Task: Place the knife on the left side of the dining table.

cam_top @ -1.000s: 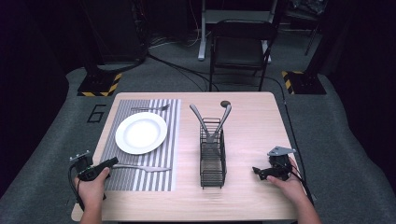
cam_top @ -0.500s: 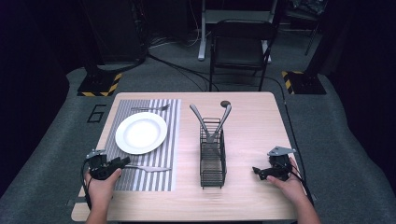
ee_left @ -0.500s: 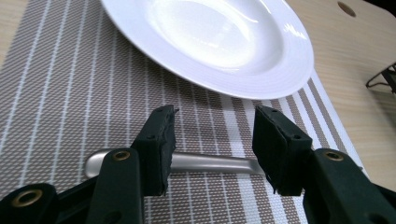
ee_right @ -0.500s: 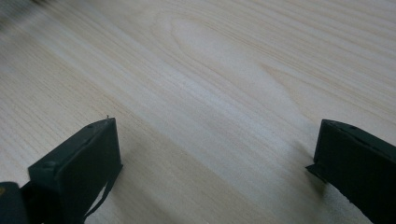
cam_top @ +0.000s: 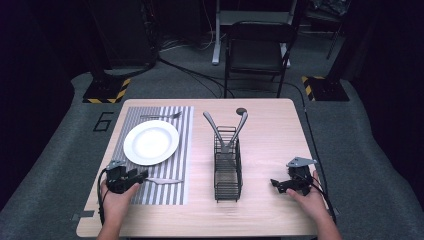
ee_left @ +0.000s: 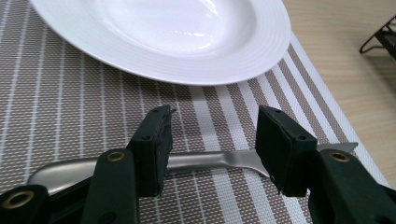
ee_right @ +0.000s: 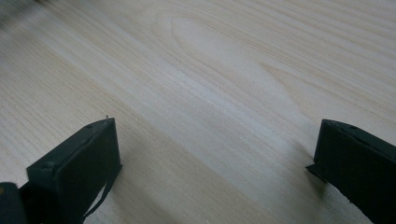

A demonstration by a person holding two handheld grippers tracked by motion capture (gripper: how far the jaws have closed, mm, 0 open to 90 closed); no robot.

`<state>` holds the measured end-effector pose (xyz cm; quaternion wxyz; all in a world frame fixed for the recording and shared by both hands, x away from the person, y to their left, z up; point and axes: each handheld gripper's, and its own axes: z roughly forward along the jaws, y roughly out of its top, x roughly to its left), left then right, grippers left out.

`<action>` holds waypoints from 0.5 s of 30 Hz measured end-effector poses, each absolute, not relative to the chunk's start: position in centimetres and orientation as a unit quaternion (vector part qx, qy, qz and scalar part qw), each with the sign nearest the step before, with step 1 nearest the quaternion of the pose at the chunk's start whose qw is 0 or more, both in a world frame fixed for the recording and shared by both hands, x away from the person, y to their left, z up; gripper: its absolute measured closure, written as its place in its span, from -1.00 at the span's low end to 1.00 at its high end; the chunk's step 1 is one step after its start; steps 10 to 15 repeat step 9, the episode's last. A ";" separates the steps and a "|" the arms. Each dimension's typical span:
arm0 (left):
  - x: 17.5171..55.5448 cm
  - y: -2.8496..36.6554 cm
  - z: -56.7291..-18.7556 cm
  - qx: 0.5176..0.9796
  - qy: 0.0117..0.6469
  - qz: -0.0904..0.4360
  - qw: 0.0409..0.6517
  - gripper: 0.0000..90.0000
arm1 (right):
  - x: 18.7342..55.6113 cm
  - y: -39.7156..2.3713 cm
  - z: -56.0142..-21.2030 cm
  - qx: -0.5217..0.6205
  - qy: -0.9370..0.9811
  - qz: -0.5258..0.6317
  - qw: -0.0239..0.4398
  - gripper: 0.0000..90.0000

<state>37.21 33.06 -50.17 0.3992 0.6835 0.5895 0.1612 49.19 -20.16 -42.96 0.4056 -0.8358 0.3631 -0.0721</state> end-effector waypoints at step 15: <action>37.7 33.3 -50.3 0.690 0.569 0.189 0.405 -0.03 | 49.2 -20.2 -43.0 -0.836 0.363 -0.072 0.405 -1.00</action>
